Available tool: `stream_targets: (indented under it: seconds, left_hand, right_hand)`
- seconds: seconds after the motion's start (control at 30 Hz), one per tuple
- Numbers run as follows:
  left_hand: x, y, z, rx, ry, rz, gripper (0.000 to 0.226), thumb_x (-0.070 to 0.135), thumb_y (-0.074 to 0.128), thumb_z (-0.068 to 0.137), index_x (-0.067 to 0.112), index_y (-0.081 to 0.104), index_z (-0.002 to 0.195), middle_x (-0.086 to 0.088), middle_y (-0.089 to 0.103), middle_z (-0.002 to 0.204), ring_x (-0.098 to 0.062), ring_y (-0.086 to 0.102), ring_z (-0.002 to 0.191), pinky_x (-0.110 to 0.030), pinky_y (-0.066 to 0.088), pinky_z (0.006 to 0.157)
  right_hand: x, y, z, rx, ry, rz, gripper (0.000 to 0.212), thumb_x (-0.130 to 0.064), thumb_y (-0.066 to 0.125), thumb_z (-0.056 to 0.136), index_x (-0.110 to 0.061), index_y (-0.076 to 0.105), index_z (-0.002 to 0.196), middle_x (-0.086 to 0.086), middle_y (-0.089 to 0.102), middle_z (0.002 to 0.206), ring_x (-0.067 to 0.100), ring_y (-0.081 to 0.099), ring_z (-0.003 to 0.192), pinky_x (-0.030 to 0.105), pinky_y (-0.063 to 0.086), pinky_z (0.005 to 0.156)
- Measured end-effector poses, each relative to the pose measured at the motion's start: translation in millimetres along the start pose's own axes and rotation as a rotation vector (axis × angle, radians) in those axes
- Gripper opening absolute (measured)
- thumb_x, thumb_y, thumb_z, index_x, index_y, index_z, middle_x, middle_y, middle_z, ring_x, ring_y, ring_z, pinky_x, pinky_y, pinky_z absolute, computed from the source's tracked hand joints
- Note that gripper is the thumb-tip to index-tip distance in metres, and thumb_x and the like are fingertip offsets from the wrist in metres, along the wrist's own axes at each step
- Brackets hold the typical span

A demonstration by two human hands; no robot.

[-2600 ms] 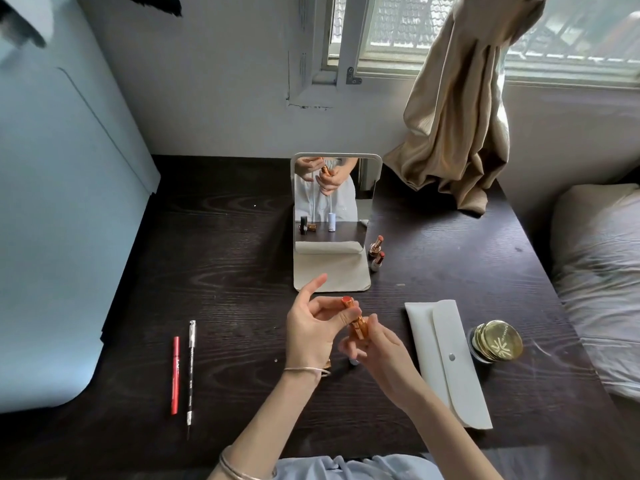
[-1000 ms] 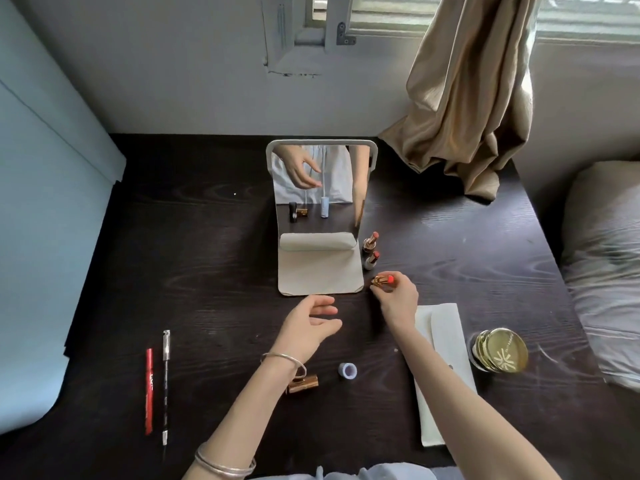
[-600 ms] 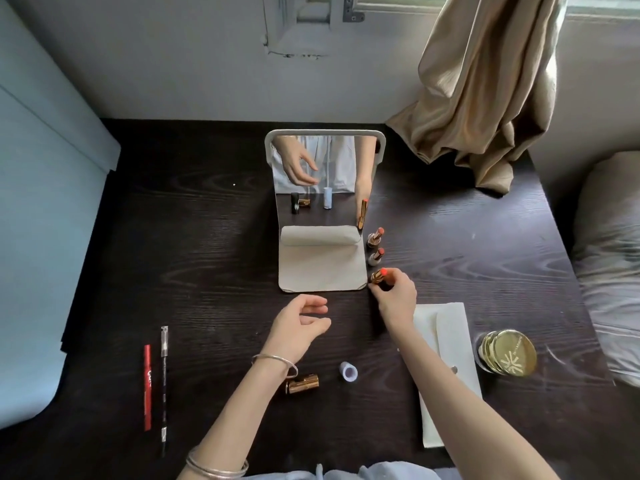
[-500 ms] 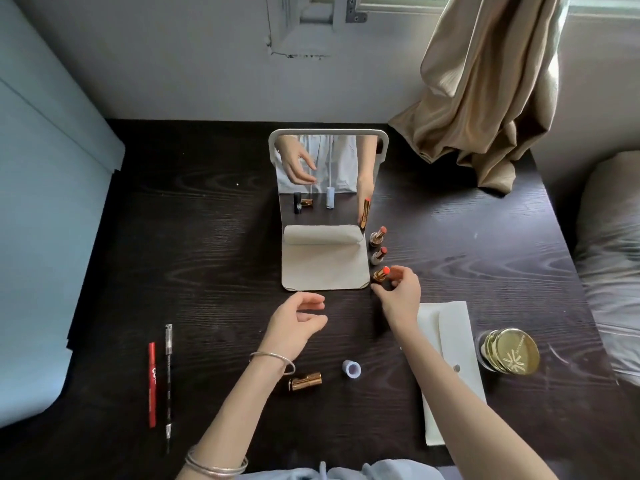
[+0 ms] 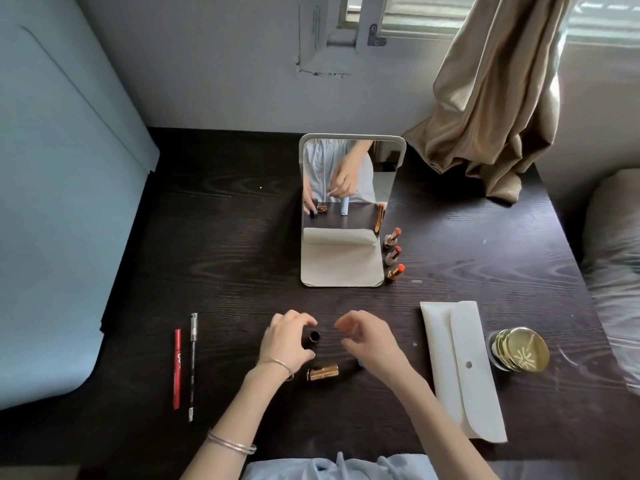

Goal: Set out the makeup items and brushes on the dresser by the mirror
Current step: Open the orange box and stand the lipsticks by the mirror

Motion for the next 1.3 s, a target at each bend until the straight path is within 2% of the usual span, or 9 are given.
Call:
stream_targets:
  seconds: [0.13, 0.27, 0.4, 0.5, 0.67, 0.77, 0.83, 1.07, 1.3]
  left_hand:
    - [1.3, -0.8, 1.8, 0.096, 0.02, -0.097, 0.023, 0.03, 0.073, 0.077, 0.028, 0.065, 0.098, 0.012, 0.062, 0.104, -0.012, 0.051, 0.107, -0.025, 0.043, 0.086]
    - [3.6, -30.3, -3.6, 0.209, 0.055, -0.54, 0.016, 0.026, 0.075, 0.075, 0.019, 0.068, 0.088, 0.011, 0.067, 0.084, -0.003, 0.061, 0.083, -0.017, 0.046, 0.077]
    - [10.9, -58.8, -10.1, 0.244, 0.131, -0.741, 0.018, 0.021, 0.076, 0.074, 0.025, 0.07, 0.091, 0.007, 0.07, 0.091, -0.003, 0.063, 0.088, -0.015, 0.05, 0.079]
    - [8.2, -62.9, -8.6, 0.237, 0.132, -0.844, 0.024, 0.013, 0.078, 0.073, 0.023, 0.07, 0.093, 0.002, 0.071, 0.094, -0.005, 0.065, 0.089, -0.013, 0.05, 0.079]
    - [-22.4, -86.0, 13.8, 0.505, 0.057, -0.718, 0.026, 0.006, 0.076, 0.073, 0.013, 0.071, 0.097, 0.005, 0.07, 0.09, 0.003, 0.064, 0.081, -0.003, 0.045, 0.074]
    - [-46.6, -100.2, 49.7, 0.641, -0.046, -0.668, 0.026, 0.002, 0.075, 0.072, 0.005, 0.07, 0.097, -0.007, 0.068, 0.092, -0.015, 0.065, 0.084, -0.017, 0.053, 0.077]
    - [-54.8, -101.7, 77.1, 0.644, -0.095, -0.637, 0.026, 0.002, 0.076, 0.072, 0.003, 0.07, 0.097, -0.012, 0.069, 0.093, -0.022, 0.066, 0.086, -0.029, 0.054, 0.08]
    - [-56.0, -93.9, 130.3, 0.558, -0.151, -0.578, 0.027, 0.007, 0.074, 0.075, 0.005, 0.07, 0.101, -0.011, 0.07, 0.098, -0.023, 0.066, 0.091, -0.021, 0.043, 0.078]
    - [-57.9, -88.4, 138.5, 0.52, -0.108, -0.593, 0.042, 0.006, 0.077, 0.07, 0.007, 0.066, 0.111, -0.006, 0.066, 0.104, -0.019, 0.065, 0.089, -0.018, 0.042, 0.077]
  right_hand:
    - [-4.7, 1.0, 2.7, -0.01, -0.016, -0.035, 0.031, -0.005, 0.061, 0.081, -0.019, 0.063, 0.109, -0.005, 0.06, 0.105, 0.007, 0.055, 0.094, 0.018, 0.046, 0.085]
    - [-12.2, 6.1, 8.1, -0.066, -0.044, -0.019, 0.038, -0.012, 0.069, 0.081, -0.021, 0.06, 0.117, -0.007, 0.062, 0.11, 0.004, 0.054, 0.095, 0.014, 0.042, 0.085]
    - [-35.5, 3.7, 13.6, -0.02, -0.084, 0.17, 0.014, -0.015, 0.064, 0.086, -0.029, 0.063, 0.09, -0.013, 0.067, 0.083, -0.002, 0.062, 0.079, 0.009, 0.044, 0.071]
    - [-45.1, 0.9, 24.0, 0.035, -0.081, 0.193, 0.011, -0.014, 0.059, 0.089, -0.018, 0.069, 0.087, -0.007, 0.07, 0.079, 0.002, 0.063, 0.075, 0.016, 0.045, 0.066]
    - [-47.6, 5.5, 39.8, -0.027, -0.031, 0.209, 0.024, -0.017, 0.064, 0.087, -0.018, 0.063, 0.111, -0.007, 0.068, 0.101, 0.006, 0.063, 0.095, 0.018, 0.048, 0.086]
    - [-37.7, -4.4, 44.8, -0.01, 0.008, 0.25, 0.028, -0.013, 0.062, 0.088, -0.022, 0.058, 0.115, -0.011, 0.065, 0.099, -0.001, 0.06, 0.091, 0.008, 0.047, 0.075]
    - [-27.4, -11.1, 44.1, 0.005, 0.026, 0.25, 0.025, -0.01, 0.062, 0.088, -0.025, 0.058, 0.108, -0.014, 0.064, 0.094, -0.006, 0.059, 0.087, 0.003, 0.044, 0.07]
    - [5.5, -18.8, 33.6, -0.02, 0.074, 0.2, 0.025, -0.008, 0.062, 0.086, -0.031, 0.059, 0.096, -0.017, 0.066, 0.089, -0.014, 0.059, 0.084, 0.006, 0.044, 0.073]
    - [19.8, -13.9, 29.5, -0.13, 0.05, 0.015, 0.037, -0.007, 0.056, 0.09, -0.044, 0.053, 0.091, -0.016, 0.058, 0.092, -0.002, 0.057, 0.082, 0.008, 0.042, 0.071]
Point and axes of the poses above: each hand's wrist, its own z-axis towards the middle knuckle, its own y-axis out of the palm, x = y × z, the point moved 10 cm from there along z, towards the middle knuckle
